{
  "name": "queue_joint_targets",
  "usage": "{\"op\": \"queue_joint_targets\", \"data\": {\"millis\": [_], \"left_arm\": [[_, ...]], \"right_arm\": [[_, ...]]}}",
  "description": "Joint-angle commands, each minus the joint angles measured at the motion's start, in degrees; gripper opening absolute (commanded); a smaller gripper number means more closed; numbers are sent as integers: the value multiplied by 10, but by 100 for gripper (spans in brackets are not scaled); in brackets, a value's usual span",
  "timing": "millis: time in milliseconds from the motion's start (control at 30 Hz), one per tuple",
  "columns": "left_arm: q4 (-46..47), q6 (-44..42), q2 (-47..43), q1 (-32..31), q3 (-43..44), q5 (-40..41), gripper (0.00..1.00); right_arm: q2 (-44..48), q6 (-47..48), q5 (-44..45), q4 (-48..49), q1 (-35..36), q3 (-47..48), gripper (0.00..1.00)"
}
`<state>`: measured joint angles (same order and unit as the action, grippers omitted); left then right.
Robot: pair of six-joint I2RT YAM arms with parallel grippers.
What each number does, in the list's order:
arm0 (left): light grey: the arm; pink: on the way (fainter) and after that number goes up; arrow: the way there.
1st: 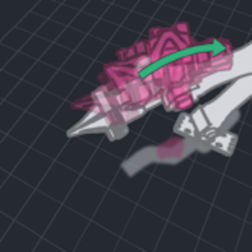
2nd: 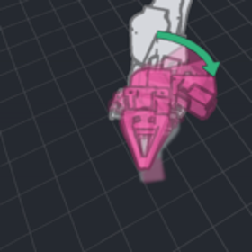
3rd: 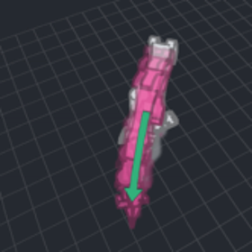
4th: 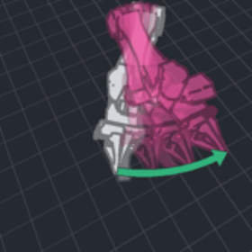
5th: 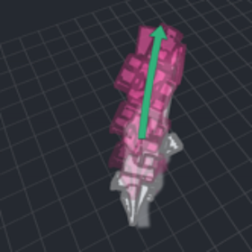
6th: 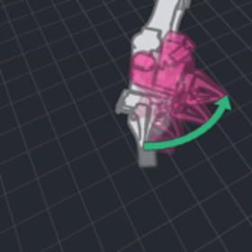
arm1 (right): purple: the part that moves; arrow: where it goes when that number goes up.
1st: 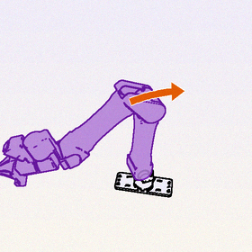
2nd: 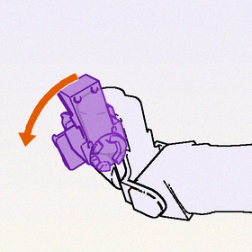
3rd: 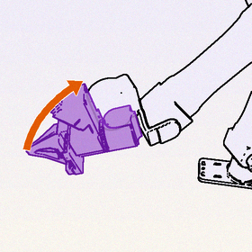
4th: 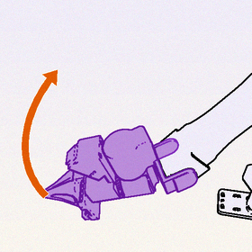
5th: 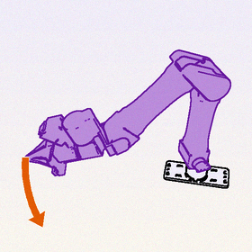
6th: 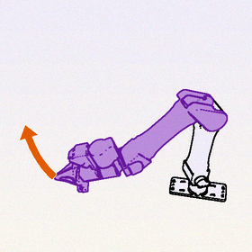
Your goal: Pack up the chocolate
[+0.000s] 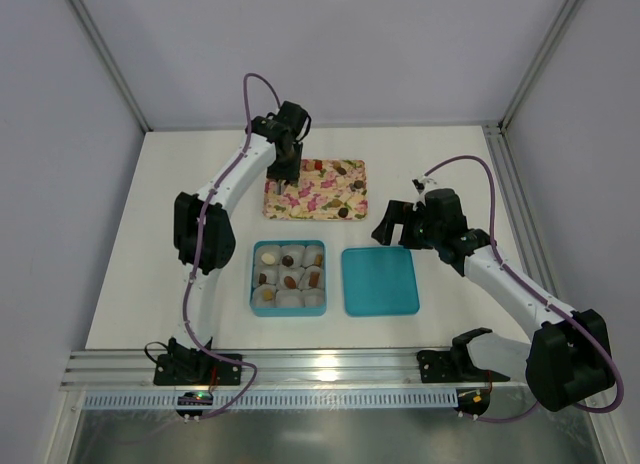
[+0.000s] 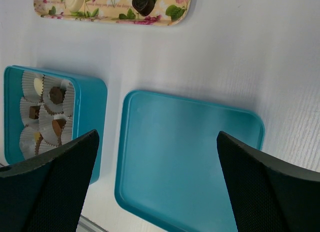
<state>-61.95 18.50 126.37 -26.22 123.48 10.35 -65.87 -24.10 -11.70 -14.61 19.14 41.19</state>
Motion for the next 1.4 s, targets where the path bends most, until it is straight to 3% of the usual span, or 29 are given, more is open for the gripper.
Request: {"op": "queue_joint_targets", "data": {"millis": [0,633,1100,1367], "left_arm": [[8,-10,-23,3,9,-4,35],[-27,-2,-78,3,11,-2,26],[-27,11,-148,-2,-85,-32,24],[-24,22,-233,-14,-159,-51,25]], "right_arm": [[13,0,-1,22,2,-3,100],[11,-4,-2,27,2,-6,100],[11,-13,-7,39,2,-15,100],[-6,-17,-9,56,2,-17,100]]}}
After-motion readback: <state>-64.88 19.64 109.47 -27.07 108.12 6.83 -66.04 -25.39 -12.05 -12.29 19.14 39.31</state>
